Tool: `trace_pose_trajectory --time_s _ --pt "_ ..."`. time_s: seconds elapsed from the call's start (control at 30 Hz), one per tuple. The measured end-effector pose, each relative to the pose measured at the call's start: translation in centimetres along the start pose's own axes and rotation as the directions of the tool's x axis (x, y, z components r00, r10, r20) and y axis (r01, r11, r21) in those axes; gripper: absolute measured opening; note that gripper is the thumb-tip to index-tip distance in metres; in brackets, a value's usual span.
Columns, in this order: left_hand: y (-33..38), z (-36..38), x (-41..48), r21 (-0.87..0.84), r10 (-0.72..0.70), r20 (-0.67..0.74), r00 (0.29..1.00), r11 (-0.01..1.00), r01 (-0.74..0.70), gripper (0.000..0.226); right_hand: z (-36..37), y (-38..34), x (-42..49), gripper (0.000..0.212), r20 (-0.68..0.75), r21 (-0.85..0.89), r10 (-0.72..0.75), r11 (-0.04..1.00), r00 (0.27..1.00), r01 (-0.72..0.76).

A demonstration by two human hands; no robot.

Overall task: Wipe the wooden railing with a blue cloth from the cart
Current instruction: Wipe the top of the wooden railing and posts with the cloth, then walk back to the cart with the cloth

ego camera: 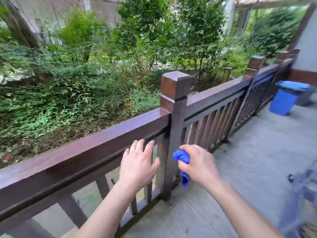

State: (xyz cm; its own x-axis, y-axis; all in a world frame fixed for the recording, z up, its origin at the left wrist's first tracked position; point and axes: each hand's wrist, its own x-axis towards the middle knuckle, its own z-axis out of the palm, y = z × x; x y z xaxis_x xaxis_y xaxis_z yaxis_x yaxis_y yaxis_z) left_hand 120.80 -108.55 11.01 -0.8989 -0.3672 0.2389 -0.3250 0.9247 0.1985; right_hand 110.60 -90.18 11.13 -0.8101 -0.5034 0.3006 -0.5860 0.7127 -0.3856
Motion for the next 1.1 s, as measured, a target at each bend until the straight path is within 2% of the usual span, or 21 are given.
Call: trace_pose_trajectory --time_s 0.2,0.43,0.73,1.1 --pt "6.3 2.9 3.8 -0.010 0.169 0.042 0.985 0.986 -0.169 0.063 -2.2 6.3 -0.2 0.043 -0.053 -0.034 0.128 0.991 0.990 -0.129" --pt "12.4 6.7 10.0 -0.055 0.347 0.071 0.935 0.937 -0.344 0.062 -3.8 12.9 1.7 0.046 -0.093 -0.122 0.283 0.948 0.955 -0.293" --pt "18.5 10.6 21.0 -0.138 0.537 0.091 0.839 0.841 -0.524 0.061 -5.3 19.2 7.0 0.044 -0.186 -0.119 0.478 0.856 0.859 -0.503" --pt "27.3 15.8 31.2 -0.170 0.670 0.143 0.728 0.741 -0.649 0.063 -7.0 28.3 12.0 0.044 -0.270 -0.082 0.603 0.762 0.751 -0.642"
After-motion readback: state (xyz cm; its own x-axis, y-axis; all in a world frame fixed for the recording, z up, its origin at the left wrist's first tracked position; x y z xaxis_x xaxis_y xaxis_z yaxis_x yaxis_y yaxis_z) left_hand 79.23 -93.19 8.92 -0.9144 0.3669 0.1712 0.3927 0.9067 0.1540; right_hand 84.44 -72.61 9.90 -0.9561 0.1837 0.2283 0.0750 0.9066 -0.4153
